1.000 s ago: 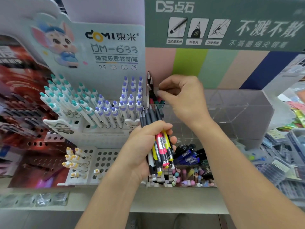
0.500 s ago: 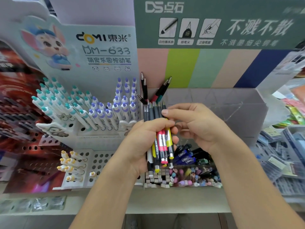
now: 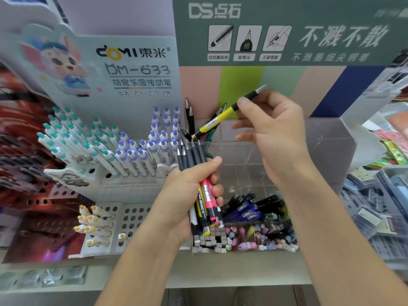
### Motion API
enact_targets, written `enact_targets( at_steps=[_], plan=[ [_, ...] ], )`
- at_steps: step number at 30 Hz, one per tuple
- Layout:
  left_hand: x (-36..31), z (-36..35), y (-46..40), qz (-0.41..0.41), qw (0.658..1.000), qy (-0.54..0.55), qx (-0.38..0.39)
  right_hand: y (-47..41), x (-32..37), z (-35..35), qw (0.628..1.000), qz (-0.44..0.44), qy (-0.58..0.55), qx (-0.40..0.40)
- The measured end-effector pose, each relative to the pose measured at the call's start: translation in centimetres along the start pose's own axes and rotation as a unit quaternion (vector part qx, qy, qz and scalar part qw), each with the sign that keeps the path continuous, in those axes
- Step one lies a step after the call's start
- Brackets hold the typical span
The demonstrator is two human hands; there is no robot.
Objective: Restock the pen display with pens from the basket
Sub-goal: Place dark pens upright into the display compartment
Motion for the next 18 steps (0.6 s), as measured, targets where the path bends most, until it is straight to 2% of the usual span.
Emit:
enact_targets(
  at_steps=[5, 9, 11, 14, 18],
  plan=[
    [-0.2, 0.5, 0.1, -0.012, 1.0, -0.001, 0.008, -1.4, 1.1, -0.9, 0.989, 0.092, 0.119, -0.001],
    [-0.2, 0.5, 0.0, -0.022, 1.0, 0.003, 0.003, -2.5, -0.3, -1.6, 0.957, 0.1, 0.272, 0.023],
    [-0.2, 0.5, -0.1, -0.022, 1.0, 0.005, 0.001, -2.5, -1.4, -2.3, 0.944, 0.098, 0.314, 0.033],
    [-0.1, 0.7, -0.1, -0.019, 1.0, 0.005, -0.004, -2.1, -2.0, -3.0, 0.942, 0.098, 0.321, 0.019],
    [-0.1, 0.6, 0.0, -0.014, 1.0, 0.006, -0.009, -1.8, -2.4, -4.2, 0.958, 0.072, 0.276, 0.027]
  ],
)
Point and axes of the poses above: each hand's wrist, its own y-axis away from the middle knuckle, its own z-axis out of the back of the hand, x = y × z, the point moved 9 cm from there along -y, towards the middle knuckle, and after that the axes turned 5 degrees about -z, right-handed, at the moved point
